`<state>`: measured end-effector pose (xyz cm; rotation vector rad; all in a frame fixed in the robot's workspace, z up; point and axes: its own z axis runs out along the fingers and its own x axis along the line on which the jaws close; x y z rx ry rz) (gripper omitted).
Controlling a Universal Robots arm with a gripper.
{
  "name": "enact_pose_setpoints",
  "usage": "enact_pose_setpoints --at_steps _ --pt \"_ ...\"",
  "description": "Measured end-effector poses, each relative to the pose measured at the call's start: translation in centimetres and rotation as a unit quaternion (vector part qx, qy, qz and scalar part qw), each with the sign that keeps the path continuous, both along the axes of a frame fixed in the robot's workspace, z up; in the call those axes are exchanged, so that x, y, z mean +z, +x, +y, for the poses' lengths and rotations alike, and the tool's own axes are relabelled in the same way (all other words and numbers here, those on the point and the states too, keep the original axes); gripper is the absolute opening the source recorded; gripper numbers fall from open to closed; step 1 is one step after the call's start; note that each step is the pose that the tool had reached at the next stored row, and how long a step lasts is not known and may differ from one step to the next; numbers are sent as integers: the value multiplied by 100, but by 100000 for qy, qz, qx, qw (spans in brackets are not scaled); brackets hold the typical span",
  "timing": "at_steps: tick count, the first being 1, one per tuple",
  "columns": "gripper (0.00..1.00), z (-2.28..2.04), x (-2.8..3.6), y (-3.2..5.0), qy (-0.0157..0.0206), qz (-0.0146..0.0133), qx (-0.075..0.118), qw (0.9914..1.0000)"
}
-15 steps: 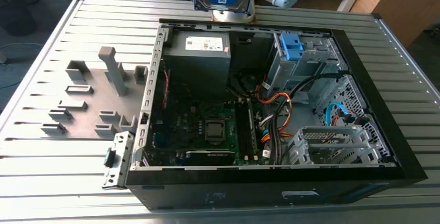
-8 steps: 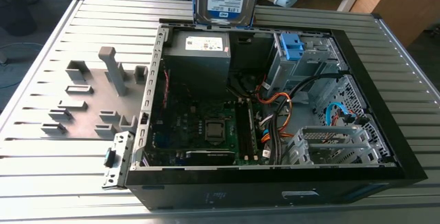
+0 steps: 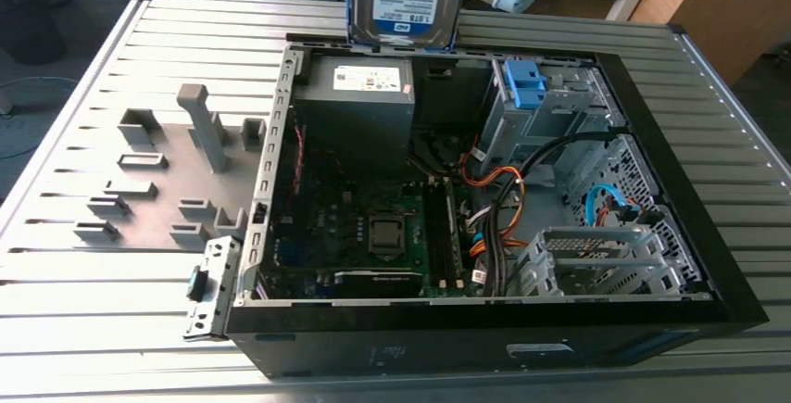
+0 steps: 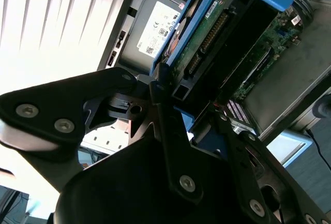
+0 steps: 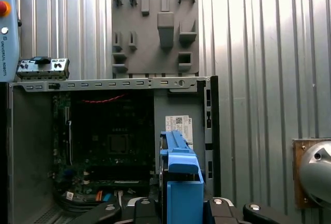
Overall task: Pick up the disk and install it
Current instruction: 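Pick up the disk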
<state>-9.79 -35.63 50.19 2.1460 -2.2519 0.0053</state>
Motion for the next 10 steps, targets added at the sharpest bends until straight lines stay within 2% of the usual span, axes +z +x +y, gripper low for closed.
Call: enact_pose_setpoints --at_steps 2,4,10 --pt "36 -2 0 0 -43 -2 1 100000" --pt "36 -21 1 0 -383 3 -1 99999" --pt "36 -28 0 0 -519 0 1 99999"
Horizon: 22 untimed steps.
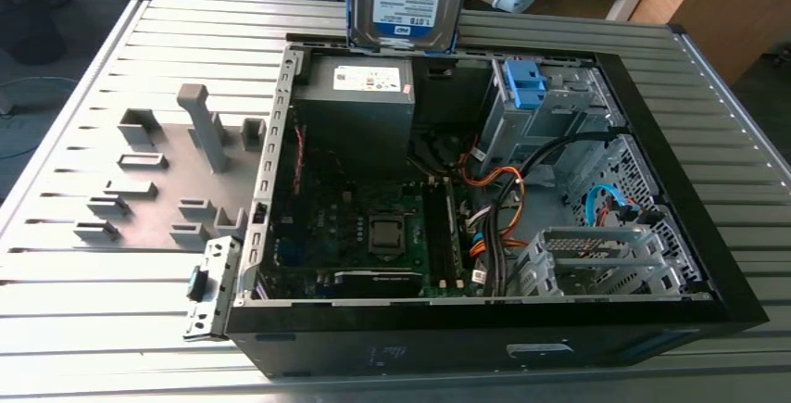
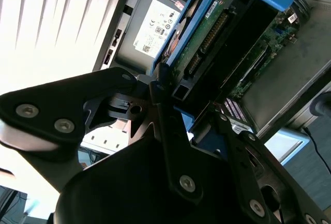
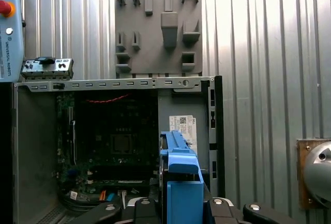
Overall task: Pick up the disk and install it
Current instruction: 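Pick up the disk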
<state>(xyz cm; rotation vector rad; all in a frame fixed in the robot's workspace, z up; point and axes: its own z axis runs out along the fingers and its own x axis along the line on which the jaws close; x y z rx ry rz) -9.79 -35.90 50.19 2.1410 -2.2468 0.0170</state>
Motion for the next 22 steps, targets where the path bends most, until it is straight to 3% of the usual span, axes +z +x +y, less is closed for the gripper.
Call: enact_pose_setpoints --at_steps 22 --pt "36 -24 0 0 -508 -1 2 99999"
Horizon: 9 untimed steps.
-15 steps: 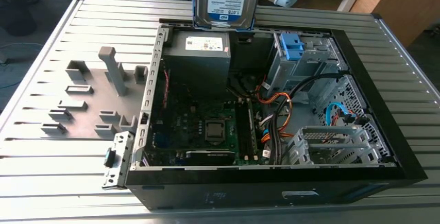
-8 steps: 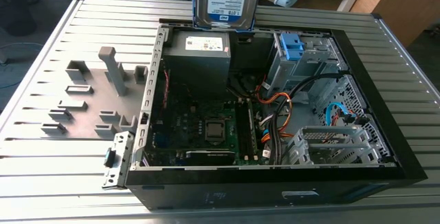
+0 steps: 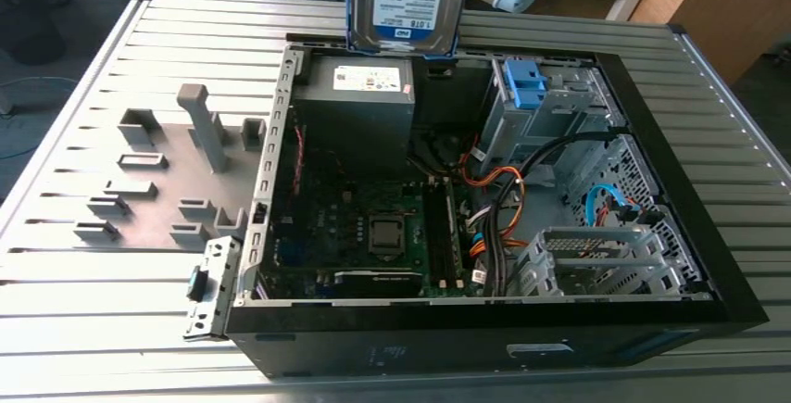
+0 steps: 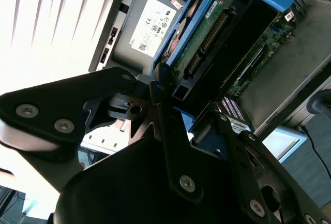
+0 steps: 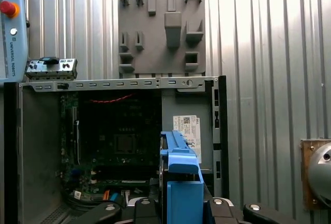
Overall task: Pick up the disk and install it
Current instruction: 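Pick up the disk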
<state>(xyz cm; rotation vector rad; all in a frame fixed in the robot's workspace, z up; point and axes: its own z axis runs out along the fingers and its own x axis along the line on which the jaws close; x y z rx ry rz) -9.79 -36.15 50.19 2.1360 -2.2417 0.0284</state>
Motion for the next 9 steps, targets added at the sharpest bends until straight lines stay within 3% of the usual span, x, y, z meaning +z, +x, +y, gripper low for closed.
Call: enact_pose_setpoints --at_steps 9 --pt "36 -11 0 0 -224 1 -2 100000"
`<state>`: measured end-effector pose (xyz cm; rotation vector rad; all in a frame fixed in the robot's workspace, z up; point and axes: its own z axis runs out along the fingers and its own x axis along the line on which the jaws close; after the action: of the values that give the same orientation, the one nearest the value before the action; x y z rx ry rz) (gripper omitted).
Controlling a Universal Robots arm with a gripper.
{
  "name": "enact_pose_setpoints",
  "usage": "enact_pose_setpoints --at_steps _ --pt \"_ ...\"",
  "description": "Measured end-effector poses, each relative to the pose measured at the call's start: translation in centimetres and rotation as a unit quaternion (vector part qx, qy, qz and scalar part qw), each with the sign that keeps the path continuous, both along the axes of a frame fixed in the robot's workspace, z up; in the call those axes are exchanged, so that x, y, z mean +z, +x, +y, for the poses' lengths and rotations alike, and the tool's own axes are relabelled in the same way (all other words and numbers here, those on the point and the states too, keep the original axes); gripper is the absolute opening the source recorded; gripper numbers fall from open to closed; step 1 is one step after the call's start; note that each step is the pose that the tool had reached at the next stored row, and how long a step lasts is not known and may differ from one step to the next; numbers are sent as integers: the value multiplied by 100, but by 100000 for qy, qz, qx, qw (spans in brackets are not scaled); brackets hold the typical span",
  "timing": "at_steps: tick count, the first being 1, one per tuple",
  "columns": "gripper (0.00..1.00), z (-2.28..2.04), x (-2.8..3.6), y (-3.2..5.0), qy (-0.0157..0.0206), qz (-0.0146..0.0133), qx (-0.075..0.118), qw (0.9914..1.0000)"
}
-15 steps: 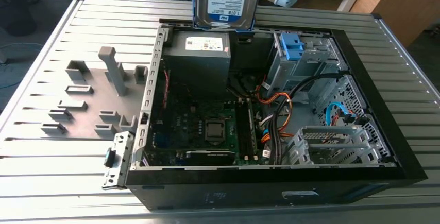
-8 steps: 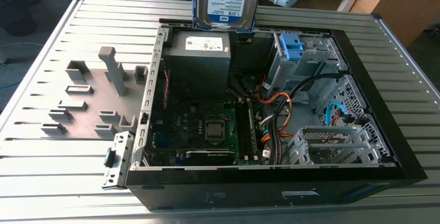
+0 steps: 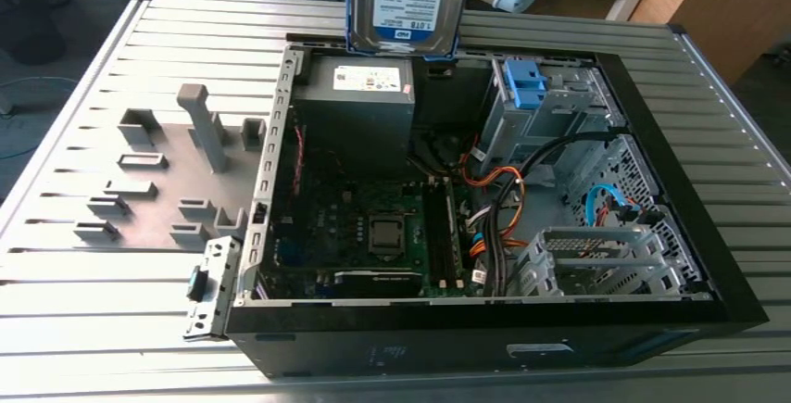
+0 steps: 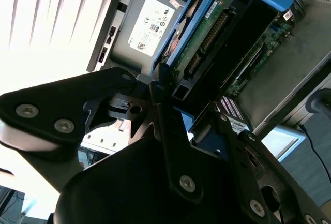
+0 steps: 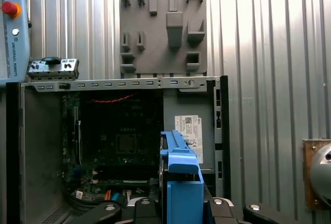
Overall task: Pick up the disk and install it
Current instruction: 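Pick up the disk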
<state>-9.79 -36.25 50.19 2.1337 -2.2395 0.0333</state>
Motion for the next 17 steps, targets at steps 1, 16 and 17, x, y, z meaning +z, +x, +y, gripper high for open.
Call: enact_pose_setpoints --at_steps 1,16,17 --pt "36 -1 0 0 -25 2 0 100000" --pt "36 -60 0 0 -919 0 -2 99996" --pt "36 -61 0 0 -939 0 0 99996"
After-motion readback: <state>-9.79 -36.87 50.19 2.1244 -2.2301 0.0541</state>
